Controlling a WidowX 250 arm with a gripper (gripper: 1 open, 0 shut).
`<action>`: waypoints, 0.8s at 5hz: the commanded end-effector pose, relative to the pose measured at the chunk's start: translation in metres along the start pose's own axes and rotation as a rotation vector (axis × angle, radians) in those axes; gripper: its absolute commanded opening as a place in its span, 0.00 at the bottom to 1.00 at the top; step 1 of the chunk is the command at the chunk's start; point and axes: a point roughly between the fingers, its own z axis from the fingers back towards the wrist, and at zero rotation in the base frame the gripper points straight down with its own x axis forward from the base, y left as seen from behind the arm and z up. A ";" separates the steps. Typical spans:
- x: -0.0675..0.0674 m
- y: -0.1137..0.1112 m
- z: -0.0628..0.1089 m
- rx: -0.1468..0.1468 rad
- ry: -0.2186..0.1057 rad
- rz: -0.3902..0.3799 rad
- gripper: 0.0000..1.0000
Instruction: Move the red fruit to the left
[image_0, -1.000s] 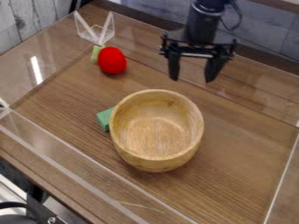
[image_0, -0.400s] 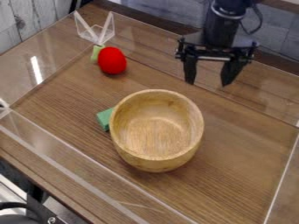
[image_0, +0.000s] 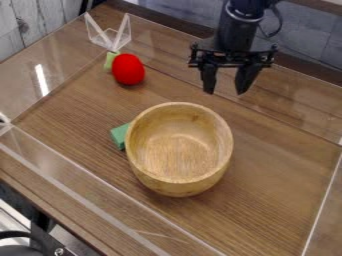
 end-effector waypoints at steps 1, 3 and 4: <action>0.012 -0.012 0.044 -0.074 -0.075 -0.122 1.00; 0.026 -0.004 0.019 -0.046 -0.035 -0.082 1.00; 0.043 0.018 0.016 -0.049 -0.022 -0.006 1.00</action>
